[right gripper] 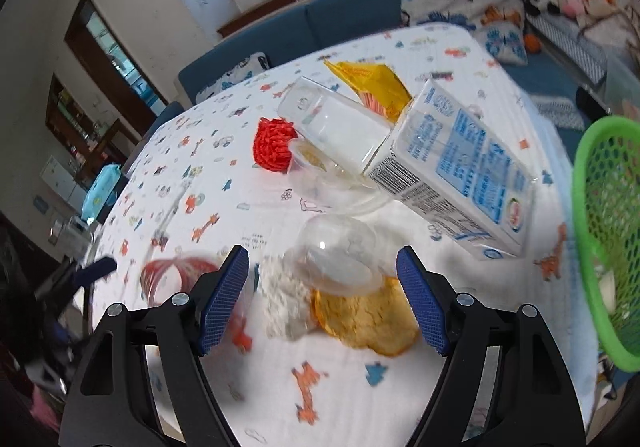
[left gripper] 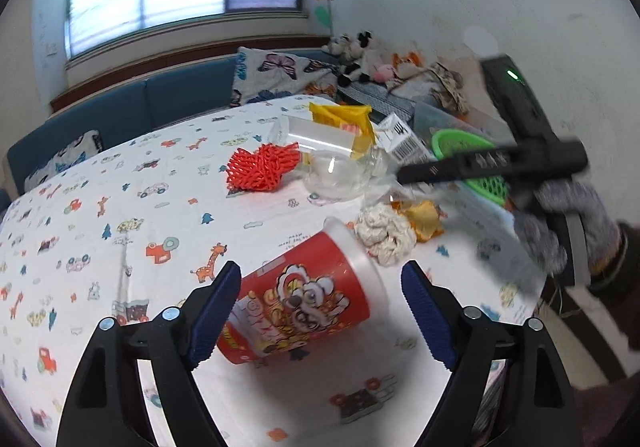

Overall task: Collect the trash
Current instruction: 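Grasp the clear plastic lid with the right gripper while the left gripper grasps the red cup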

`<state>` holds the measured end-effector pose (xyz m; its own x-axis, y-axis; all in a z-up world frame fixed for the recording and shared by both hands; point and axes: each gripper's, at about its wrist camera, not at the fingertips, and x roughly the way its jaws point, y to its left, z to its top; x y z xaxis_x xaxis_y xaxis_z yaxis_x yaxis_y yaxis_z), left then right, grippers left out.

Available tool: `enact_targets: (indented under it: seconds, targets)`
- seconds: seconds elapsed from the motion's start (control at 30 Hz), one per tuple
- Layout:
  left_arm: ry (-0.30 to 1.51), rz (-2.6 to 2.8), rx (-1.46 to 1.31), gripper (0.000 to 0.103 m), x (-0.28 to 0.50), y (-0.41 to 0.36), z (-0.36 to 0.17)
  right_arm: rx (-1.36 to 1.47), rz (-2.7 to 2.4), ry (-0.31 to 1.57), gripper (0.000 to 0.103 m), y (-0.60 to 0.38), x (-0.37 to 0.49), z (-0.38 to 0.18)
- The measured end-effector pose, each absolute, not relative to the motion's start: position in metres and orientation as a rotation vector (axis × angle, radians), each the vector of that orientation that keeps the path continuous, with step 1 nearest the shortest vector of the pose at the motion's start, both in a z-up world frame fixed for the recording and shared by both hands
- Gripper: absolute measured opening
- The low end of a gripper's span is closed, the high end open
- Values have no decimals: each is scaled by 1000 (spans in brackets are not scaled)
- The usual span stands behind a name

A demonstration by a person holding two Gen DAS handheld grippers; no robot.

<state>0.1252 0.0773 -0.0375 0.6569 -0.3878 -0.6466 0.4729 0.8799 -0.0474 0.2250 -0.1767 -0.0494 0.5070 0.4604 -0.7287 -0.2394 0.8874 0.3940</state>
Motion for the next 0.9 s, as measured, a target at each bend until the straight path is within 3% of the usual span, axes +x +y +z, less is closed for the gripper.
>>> enact_targets:
  seconds: [0.6, 0.9]
  targets:
    - [718, -739, 500, 89, 149, 64, -65, 359, 354, 1116, 59, -170, 258, -82]
    - [741, -824, 548, 89, 164, 55, -77, 362, 360, 1100, 59, -170, 253, -76]
